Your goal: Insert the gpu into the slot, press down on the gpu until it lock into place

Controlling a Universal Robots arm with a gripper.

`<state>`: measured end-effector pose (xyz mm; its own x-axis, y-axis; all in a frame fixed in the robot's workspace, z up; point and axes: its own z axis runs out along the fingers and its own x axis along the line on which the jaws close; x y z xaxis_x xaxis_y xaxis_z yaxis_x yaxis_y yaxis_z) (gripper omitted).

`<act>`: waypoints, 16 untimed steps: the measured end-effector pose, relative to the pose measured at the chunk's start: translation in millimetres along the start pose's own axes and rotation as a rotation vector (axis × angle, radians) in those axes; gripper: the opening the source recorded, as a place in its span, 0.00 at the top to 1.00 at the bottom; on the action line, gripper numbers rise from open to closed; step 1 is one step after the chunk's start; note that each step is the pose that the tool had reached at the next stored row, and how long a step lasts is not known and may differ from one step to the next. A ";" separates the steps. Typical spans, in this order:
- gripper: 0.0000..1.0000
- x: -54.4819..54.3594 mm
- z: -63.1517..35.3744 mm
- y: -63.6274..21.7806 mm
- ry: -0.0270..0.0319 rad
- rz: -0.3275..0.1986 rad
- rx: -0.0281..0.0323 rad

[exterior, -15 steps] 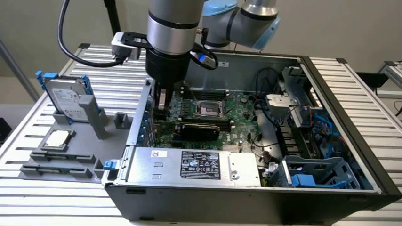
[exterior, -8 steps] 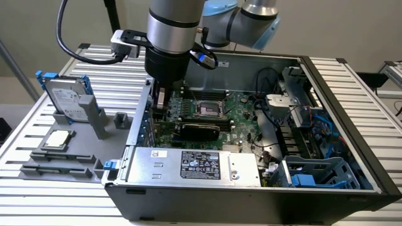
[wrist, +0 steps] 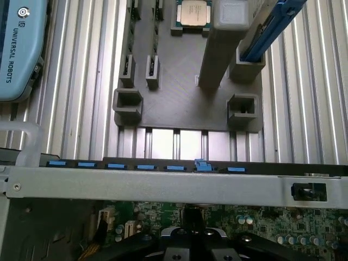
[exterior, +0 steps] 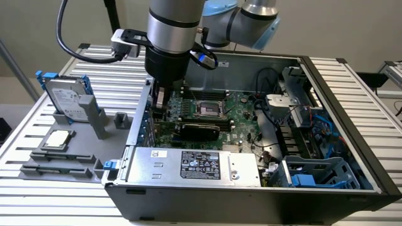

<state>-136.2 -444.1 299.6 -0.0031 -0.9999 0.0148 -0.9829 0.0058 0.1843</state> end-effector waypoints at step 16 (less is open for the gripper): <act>0.89 -3.8 0.1 0.0 -0.0066 0.044 -0.0106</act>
<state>-136.2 -440.3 299.5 -0.0471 -0.9988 0.0165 -0.9798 0.0494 0.1940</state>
